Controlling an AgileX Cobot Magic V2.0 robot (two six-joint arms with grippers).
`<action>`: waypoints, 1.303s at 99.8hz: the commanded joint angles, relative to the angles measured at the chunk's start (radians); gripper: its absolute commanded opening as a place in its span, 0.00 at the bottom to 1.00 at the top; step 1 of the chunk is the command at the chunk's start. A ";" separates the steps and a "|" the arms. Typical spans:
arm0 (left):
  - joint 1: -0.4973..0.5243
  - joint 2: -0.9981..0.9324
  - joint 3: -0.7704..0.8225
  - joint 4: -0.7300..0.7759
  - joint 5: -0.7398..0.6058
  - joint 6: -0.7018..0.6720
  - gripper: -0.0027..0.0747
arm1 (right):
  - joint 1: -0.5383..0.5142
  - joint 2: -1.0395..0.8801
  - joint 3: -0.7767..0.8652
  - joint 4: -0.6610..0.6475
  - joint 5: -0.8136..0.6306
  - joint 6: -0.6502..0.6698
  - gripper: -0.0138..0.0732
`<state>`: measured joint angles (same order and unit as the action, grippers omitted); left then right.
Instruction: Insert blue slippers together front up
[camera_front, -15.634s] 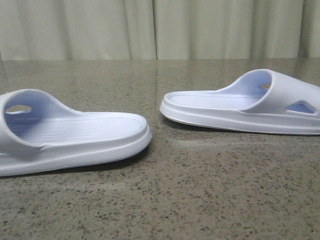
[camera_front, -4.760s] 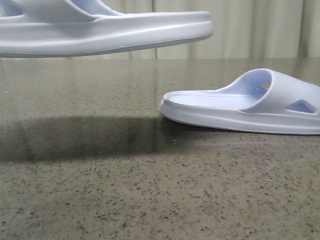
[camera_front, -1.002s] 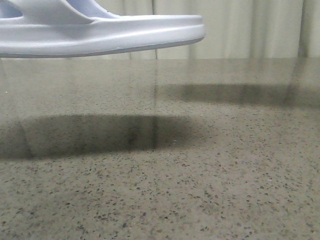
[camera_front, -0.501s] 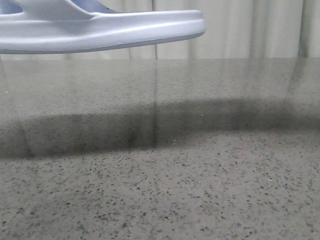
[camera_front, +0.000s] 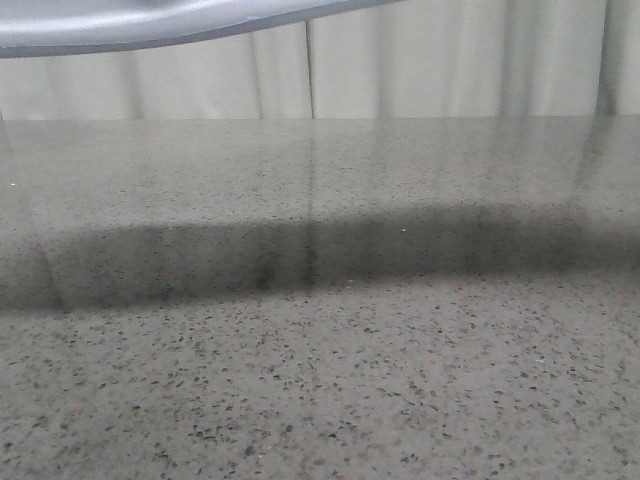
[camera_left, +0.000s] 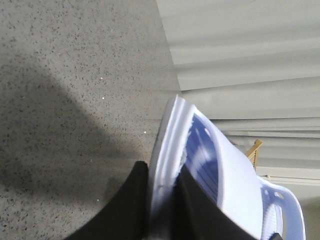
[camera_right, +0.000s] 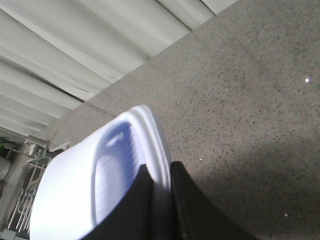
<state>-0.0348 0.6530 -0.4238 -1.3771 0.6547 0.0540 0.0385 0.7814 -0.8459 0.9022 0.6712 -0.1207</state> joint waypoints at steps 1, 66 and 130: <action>-0.005 0.006 -0.026 -0.067 0.017 0.010 0.07 | -0.001 -0.007 -0.031 0.044 -0.036 -0.024 0.04; -0.005 0.006 -0.026 -0.172 0.128 0.105 0.07 | 0.044 0.109 -0.030 0.191 0.014 -0.207 0.04; -0.005 0.006 -0.026 -0.275 0.186 0.142 0.07 | 0.057 0.194 0.007 0.281 0.029 -0.345 0.04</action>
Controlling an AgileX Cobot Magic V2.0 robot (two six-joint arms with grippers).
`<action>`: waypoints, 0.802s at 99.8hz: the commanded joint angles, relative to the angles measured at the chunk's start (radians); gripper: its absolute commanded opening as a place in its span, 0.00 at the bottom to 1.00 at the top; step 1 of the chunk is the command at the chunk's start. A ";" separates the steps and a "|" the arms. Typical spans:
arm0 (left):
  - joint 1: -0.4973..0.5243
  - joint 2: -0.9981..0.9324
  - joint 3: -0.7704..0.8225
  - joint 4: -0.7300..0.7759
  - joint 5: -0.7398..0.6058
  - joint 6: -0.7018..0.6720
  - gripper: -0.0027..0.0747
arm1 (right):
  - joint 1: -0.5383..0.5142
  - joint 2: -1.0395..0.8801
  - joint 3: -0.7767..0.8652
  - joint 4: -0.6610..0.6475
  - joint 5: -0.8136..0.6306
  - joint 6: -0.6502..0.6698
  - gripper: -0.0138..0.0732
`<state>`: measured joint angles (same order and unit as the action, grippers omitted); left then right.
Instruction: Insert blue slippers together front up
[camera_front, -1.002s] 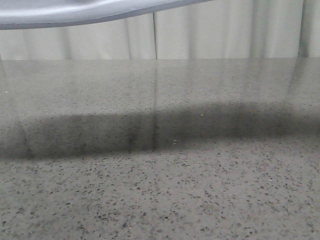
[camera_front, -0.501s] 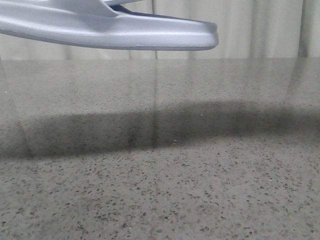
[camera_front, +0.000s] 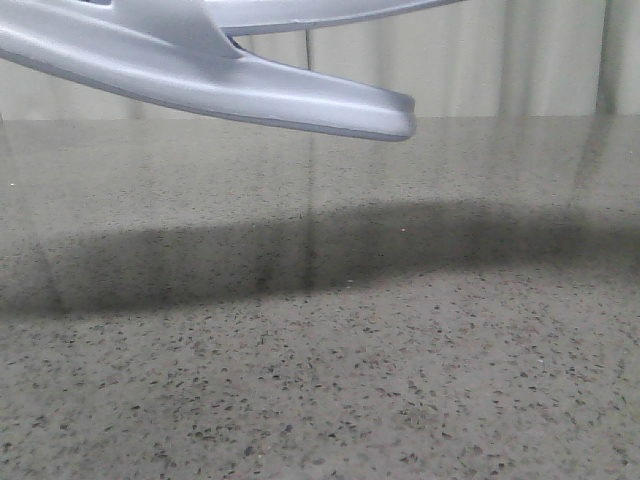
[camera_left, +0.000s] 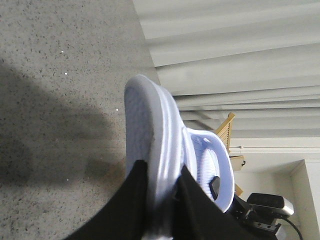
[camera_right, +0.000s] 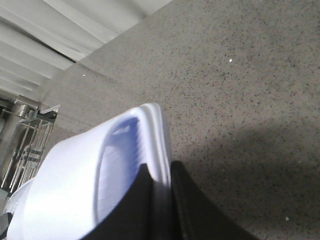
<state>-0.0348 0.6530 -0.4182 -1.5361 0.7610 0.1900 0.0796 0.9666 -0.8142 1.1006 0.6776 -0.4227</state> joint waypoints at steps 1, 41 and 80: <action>-0.005 0.006 -0.032 -0.119 0.083 0.009 0.07 | 0.018 0.009 -0.024 0.082 0.023 -0.045 0.04; -0.005 0.006 -0.032 -0.260 0.193 0.055 0.07 | 0.070 0.102 -0.024 0.109 0.016 -0.095 0.04; -0.063 0.022 -0.032 -0.264 0.210 0.069 0.07 | 0.178 0.154 -0.026 0.243 0.013 -0.228 0.04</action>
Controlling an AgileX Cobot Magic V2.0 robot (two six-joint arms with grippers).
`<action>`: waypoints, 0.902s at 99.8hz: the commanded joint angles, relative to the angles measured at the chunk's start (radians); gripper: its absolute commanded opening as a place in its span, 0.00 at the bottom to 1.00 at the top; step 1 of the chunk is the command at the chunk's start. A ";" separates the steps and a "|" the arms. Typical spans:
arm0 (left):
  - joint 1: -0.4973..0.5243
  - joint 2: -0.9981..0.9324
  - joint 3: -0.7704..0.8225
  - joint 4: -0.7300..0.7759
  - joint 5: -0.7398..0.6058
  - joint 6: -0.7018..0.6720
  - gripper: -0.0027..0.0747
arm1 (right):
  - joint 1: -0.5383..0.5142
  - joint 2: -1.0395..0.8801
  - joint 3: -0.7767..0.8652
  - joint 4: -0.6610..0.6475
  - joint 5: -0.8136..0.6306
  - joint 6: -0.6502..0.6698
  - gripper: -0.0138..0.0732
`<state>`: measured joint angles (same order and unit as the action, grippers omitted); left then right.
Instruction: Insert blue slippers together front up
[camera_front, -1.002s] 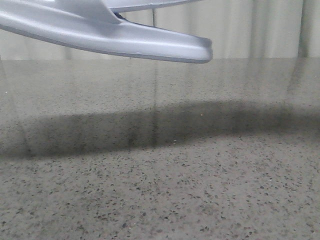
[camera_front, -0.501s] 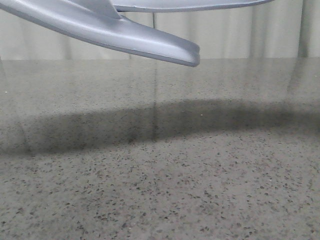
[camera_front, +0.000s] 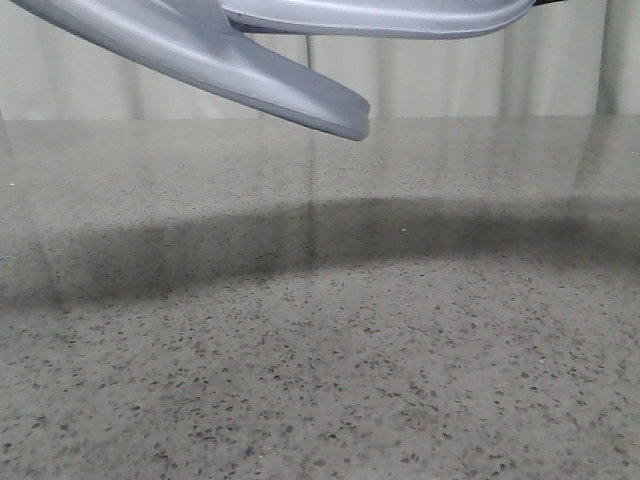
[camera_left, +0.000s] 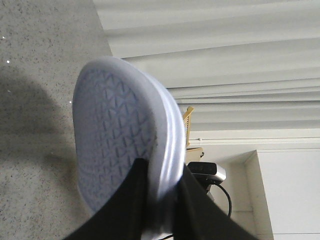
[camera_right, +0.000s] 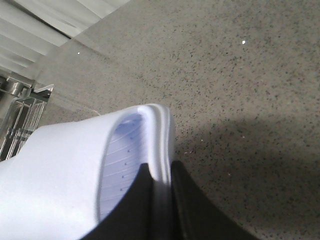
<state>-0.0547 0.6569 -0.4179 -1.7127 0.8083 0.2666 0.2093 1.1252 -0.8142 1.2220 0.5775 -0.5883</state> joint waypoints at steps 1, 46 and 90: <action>-0.043 0.022 -0.032 -0.087 0.163 -0.007 0.07 | 0.051 -0.005 -0.026 0.129 0.114 -0.065 0.04; -0.062 0.041 -0.032 -0.121 0.203 0.022 0.07 | 0.133 0.009 -0.026 0.256 0.154 -0.215 0.04; -0.062 0.041 -0.032 -0.098 0.178 0.051 0.07 | 0.149 0.009 -0.026 0.201 0.025 -0.308 0.04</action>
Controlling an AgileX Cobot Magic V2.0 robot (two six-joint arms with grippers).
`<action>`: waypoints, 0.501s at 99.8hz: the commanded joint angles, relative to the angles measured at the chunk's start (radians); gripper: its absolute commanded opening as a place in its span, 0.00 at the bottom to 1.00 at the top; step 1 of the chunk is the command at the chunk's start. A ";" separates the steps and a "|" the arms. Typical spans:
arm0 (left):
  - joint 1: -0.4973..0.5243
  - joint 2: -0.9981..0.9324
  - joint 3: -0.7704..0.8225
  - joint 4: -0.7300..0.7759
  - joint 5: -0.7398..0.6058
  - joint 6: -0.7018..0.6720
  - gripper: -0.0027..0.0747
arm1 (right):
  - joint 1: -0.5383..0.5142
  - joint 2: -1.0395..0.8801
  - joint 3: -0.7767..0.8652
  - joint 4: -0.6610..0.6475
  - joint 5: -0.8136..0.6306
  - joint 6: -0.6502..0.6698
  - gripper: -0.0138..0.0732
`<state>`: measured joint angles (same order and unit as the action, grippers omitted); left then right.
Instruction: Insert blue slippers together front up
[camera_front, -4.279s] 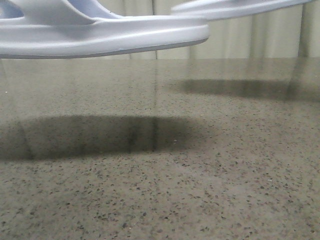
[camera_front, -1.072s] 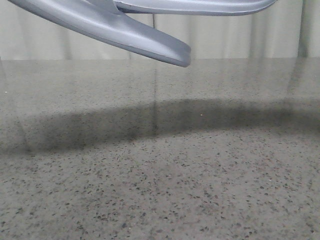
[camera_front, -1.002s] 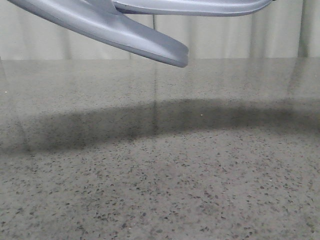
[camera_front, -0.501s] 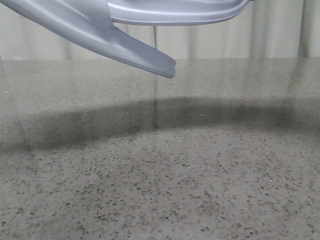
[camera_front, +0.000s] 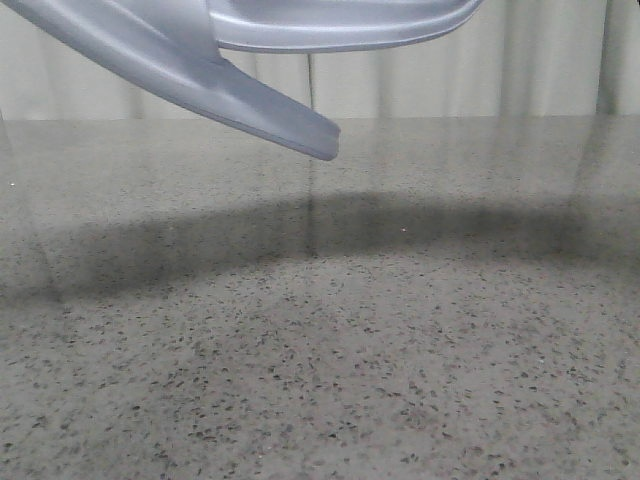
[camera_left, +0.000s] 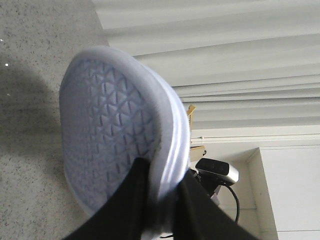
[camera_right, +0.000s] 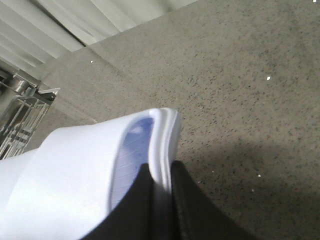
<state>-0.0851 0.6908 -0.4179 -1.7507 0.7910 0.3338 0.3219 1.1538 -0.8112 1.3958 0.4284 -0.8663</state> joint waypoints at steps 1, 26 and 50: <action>-0.031 0.007 -0.032 -0.060 0.193 -0.016 0.07 | 0.037 -0.020 -0.029 0.022 0.172 -0.030 0.04; -0.031 0.007 -0.032 -0.056 0.156 -0.015 0.07 | 0.033 -0.022 -0.029 -0.056 0.127 -0.030 0.22; -0.031 0.007 -0.032 -0.013 0.091 -0.015 0.07 | 0.033 -0.024 -0.029 -0.087 0.097 -0.030 0.57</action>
<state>-0.0956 0.6908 -0.4179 -1.7039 0.7751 0.3338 0.3296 1.1538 -0.8112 1.2823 0.4045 -0.8743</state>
